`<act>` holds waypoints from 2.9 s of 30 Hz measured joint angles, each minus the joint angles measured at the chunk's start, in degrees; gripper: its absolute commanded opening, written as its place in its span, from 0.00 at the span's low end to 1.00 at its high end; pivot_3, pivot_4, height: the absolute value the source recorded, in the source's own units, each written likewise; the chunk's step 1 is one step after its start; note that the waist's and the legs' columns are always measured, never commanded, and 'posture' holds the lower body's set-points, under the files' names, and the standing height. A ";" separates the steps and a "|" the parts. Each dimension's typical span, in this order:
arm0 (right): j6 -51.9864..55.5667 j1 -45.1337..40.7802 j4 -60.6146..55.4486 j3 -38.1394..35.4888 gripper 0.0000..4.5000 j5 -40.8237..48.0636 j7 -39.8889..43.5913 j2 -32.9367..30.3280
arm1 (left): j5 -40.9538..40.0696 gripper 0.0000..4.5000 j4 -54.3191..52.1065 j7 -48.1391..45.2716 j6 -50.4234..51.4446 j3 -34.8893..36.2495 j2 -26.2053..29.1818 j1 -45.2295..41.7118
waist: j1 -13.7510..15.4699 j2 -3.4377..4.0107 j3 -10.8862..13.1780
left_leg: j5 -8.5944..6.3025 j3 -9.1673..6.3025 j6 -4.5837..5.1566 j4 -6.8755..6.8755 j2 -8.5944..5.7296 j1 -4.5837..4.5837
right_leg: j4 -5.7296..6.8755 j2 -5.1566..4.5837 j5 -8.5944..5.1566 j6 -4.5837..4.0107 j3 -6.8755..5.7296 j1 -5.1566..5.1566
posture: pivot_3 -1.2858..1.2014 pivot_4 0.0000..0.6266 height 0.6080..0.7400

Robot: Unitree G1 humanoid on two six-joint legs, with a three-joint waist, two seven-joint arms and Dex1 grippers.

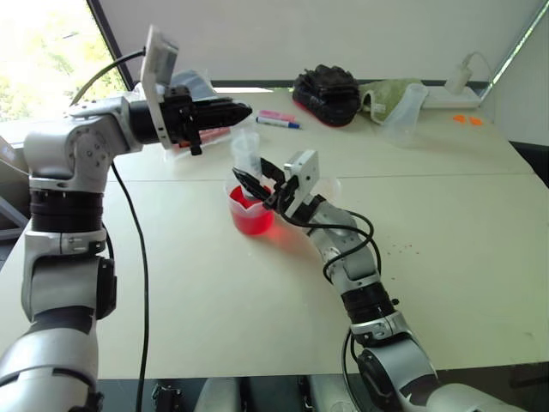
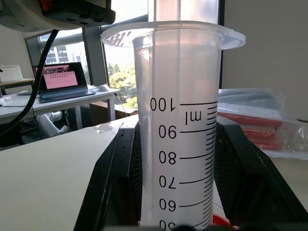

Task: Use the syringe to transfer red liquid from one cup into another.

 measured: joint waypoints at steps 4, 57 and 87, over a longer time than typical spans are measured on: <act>0.00 0.00 -0.05 0.00 0.31 0.00 -0.21 0.00 | 0.00 0.01 0.37 0.00 0.00 0.00 0.00 -0.49 | 0.00 0.00 0.00 | 0.00 0.00 0.00 0.00 0.00 0.00 | 0.00 0.00 0.00 0.00 0.00 0.00 | 0.52 0.24 0.78; -0.64 -2.80 -3.94 -2.78 0.31 1.61 -8.43 2.16 | -5.93 0.89 -11.28 7.61 2.48 9.51 3.16 9.64 | 0.00 0.00 0.00 | 0.02 -0.01 -0.03 -0.01 0.01 0.01 | 0.01 -0.01 0.00 0.00 0.00 0.00 | 0.52 0.24 0.78; 14.48 -4.33 -20.61 -8.20 0.31 6.37 -10.48 -9.51 | -6.86 0.89 -7.41 6.44 -1.70 6.24 -1.51 8.54 | 0.16 -0.01 0.00 | 0.01 0.00 -0.02 -0.02 -0.01 0.00 | -0.01 -0.01 0.00 0.00 0.01 0.01 | 0.52 0.24 0.78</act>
